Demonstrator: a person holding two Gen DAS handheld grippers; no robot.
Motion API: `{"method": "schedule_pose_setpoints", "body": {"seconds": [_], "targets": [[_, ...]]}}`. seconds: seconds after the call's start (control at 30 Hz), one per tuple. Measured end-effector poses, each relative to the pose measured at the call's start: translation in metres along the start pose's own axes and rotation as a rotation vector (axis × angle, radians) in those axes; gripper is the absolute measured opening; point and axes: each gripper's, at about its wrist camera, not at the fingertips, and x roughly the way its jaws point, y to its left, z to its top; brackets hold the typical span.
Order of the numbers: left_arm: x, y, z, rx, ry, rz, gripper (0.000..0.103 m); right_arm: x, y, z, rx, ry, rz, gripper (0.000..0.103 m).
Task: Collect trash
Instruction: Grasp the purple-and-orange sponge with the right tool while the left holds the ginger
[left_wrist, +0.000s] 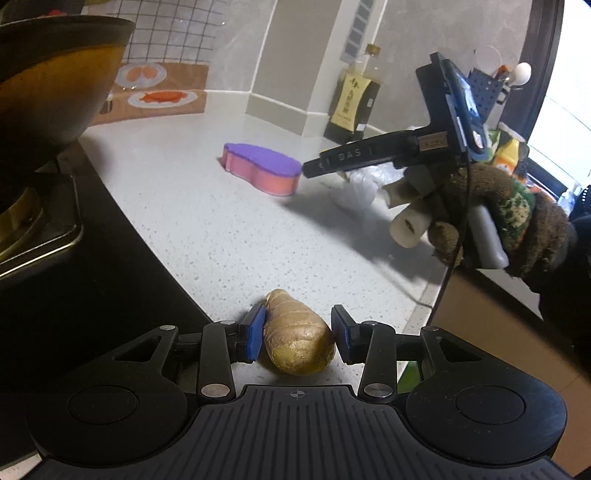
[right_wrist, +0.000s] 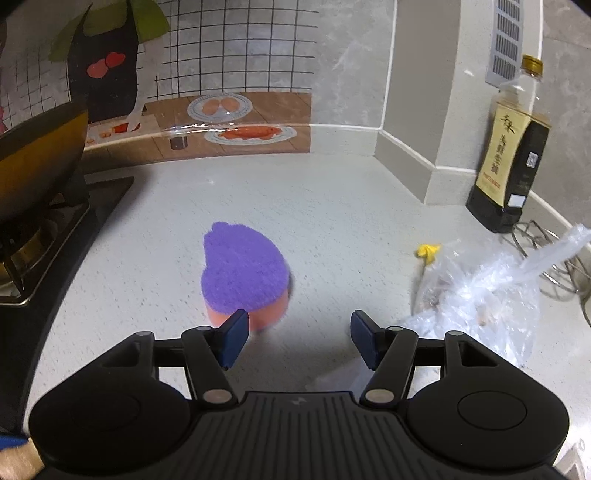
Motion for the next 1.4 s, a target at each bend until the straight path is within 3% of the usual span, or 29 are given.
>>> {"method": "schedule_pose_setpoints", "body": {"seconds": [0.37,0.57,0.63,0.77,0.9,1.0,1.1,1.4], "targets": [[-0.008,0.000,0.009,-0.020,-0.052,-0.056,0.044,0.013,0.045,0.023,-0.163,-0.065,0.094,0.065],[-0.011,0.003,0.009,-0.038,-0.059,-0.069,0.044,0.058,0.063,0.035,-0.263,0.008,-0.036,0.066],[-0.013,0.005,0.008,-0.039,-0.062,-0.069,0.044,0.070,0.055,0.036,-0.231,0.050,-0.034,0.074],[-0.014,0.009,0.008,-0.057,-0.072,-0.085,0.044,0.079,0.040,0.034,-0.119,0.106,0.011,0.074],[-0.012,0.013,0.009,-0.066,-0.076,-0.100,0.044,0.076,0.030,0.031,-0.008,0.150,0.063,0.071],[-0.013,0.016,0.008,-0.074,-0.080,-0.104,0.044,0.073,0.028,0.029,0.013,0.169,0.050,0.066],[-0.015,0.020,0.008,-0.087,-0.089,-0.104,0.044,0.060,0.027,0.029,0.034,0.159,0.016,0.065],[-0.019,0.025,0.009,-0.126,-0.120,-0.101,0.044,-0.053,-0.001,-0.008,0.189,0.048,0.154,0.065]]}}
